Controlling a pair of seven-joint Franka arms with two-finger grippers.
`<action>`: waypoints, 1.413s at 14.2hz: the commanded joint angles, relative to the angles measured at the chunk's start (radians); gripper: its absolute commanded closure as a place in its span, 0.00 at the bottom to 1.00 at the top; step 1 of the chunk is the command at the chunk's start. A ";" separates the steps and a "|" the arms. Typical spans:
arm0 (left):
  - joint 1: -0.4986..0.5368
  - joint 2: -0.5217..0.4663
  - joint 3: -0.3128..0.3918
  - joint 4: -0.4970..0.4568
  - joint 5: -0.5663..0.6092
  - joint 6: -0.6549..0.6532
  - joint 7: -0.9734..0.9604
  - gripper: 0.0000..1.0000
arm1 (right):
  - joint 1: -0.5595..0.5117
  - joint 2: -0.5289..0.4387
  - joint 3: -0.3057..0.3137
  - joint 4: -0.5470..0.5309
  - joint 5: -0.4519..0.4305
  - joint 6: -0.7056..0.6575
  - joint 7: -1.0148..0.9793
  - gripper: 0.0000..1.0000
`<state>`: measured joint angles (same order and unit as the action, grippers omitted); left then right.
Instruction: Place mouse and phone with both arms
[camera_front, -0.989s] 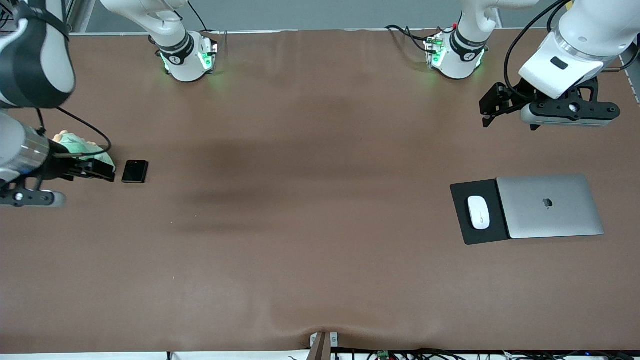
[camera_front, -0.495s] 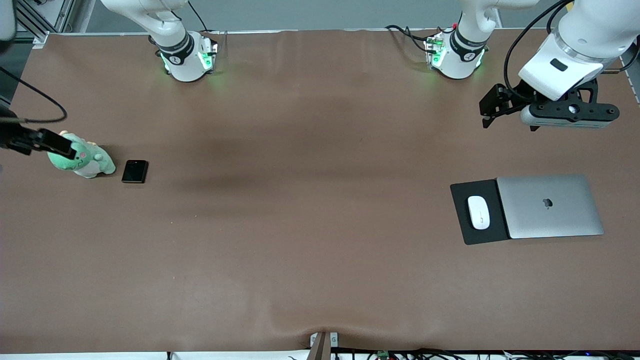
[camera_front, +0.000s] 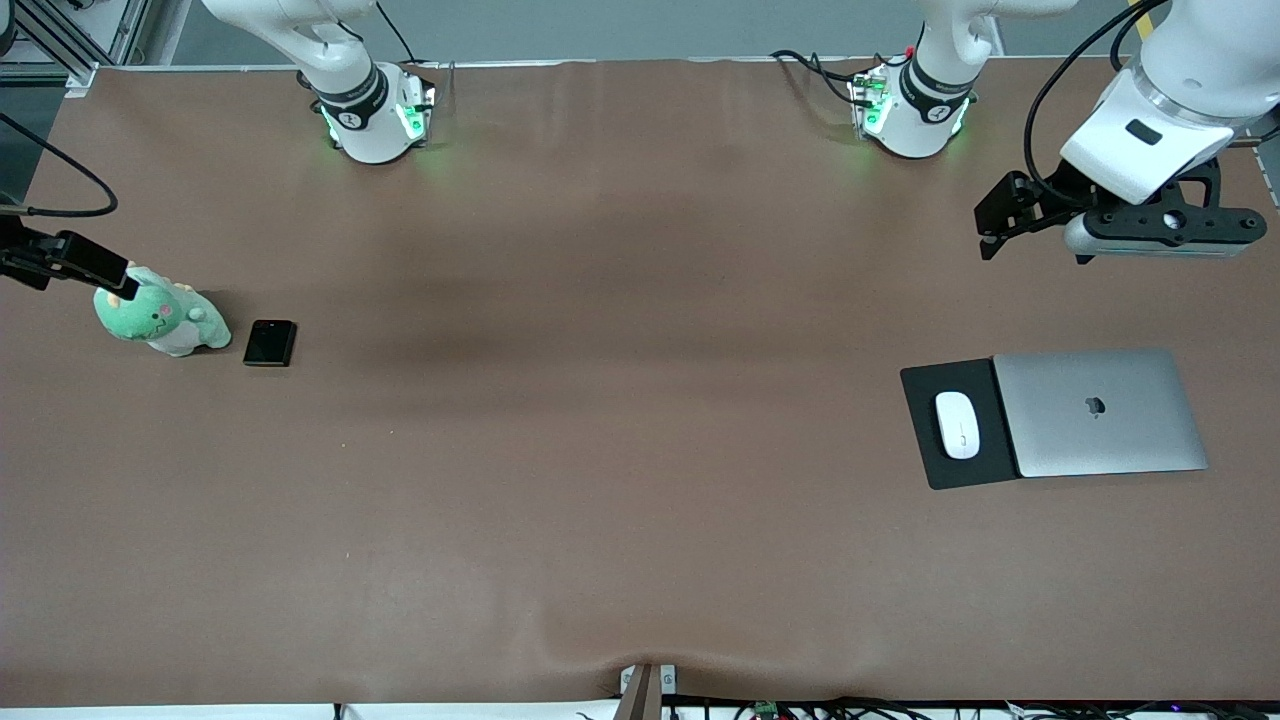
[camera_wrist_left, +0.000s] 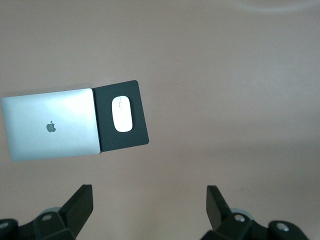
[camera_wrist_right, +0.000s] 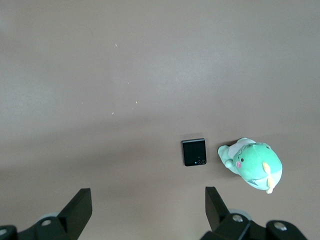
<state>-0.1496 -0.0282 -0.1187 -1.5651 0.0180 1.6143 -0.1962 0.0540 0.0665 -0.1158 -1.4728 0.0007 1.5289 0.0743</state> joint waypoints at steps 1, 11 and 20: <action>0.010 0.007 0.013 0.026 -0.007 -0.024 0.015 0.00 | -0.031 -0.054 0.010 -0.099 0.007 0.071 -0.037 0.00; 0.019 0.005 0.076 0.068 -0.010 -0.074 0.098 0.00 | -0.029 -0.100 0.010 -0.182 0.007 0.137 -0.051 0.00; -0.038 0.013 0.149 0.086 -0.073 -0.088 0.129 0.00 | -0.026 -0.091 0.010 -0.133 -0.007 0.129 -0.065 0.00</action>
<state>-0.1765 -0.0269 0.0111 -1.5186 -0.0216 1.5500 -0.0793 0.0351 -0.0065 -0.1128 -1.6012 0.0011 1.6614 0.0236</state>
